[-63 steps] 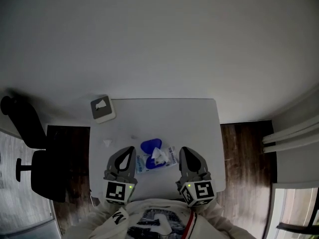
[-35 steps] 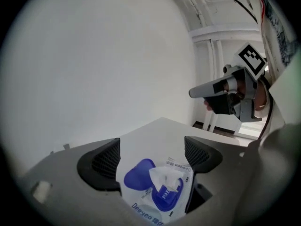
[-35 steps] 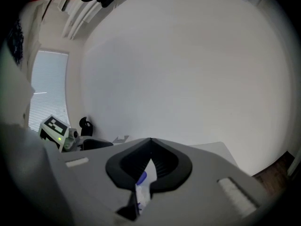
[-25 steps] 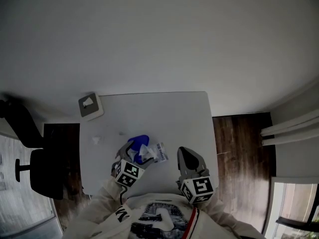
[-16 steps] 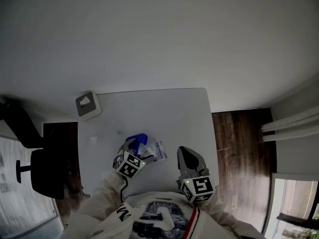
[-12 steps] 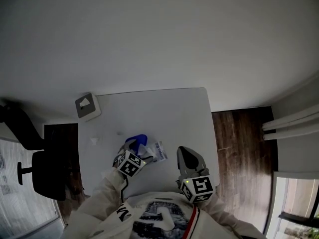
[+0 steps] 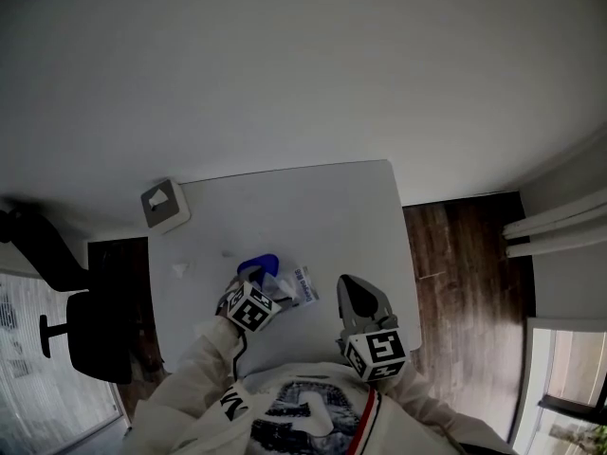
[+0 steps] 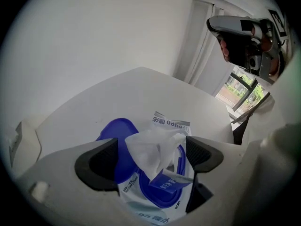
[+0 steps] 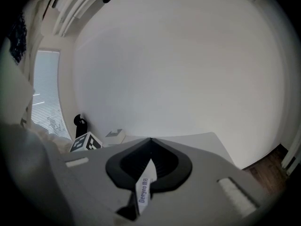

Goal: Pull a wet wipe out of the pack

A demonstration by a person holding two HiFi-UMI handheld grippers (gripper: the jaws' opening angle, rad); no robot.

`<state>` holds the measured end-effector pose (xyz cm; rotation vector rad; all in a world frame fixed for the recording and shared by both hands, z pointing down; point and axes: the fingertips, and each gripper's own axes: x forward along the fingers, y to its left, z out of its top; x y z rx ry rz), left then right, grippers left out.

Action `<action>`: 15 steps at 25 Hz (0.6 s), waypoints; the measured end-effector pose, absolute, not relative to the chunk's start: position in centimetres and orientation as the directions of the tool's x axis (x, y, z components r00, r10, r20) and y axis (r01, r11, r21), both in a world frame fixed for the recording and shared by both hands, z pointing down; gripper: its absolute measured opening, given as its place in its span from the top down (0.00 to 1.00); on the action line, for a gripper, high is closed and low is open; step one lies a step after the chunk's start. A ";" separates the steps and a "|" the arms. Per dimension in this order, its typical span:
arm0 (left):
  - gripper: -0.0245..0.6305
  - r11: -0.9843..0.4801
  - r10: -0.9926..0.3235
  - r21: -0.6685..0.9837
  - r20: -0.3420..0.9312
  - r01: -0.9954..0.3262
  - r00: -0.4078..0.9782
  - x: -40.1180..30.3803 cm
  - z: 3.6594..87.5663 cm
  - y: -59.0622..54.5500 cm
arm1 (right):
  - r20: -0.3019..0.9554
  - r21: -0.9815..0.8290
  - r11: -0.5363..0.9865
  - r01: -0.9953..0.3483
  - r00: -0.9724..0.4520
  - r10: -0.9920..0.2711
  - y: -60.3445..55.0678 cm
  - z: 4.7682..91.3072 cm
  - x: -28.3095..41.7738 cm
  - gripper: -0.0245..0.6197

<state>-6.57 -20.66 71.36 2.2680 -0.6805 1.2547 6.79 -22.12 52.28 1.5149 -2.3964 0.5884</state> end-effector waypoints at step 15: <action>0.32 -0.745 -0.189 0.183 0.864 -0.641 0.466 -6.4 71.3 -19.7 | 0.424 -0.234 0.382 -0.894 -0.447 -0.787 -22.1 53.0 6.3 0.95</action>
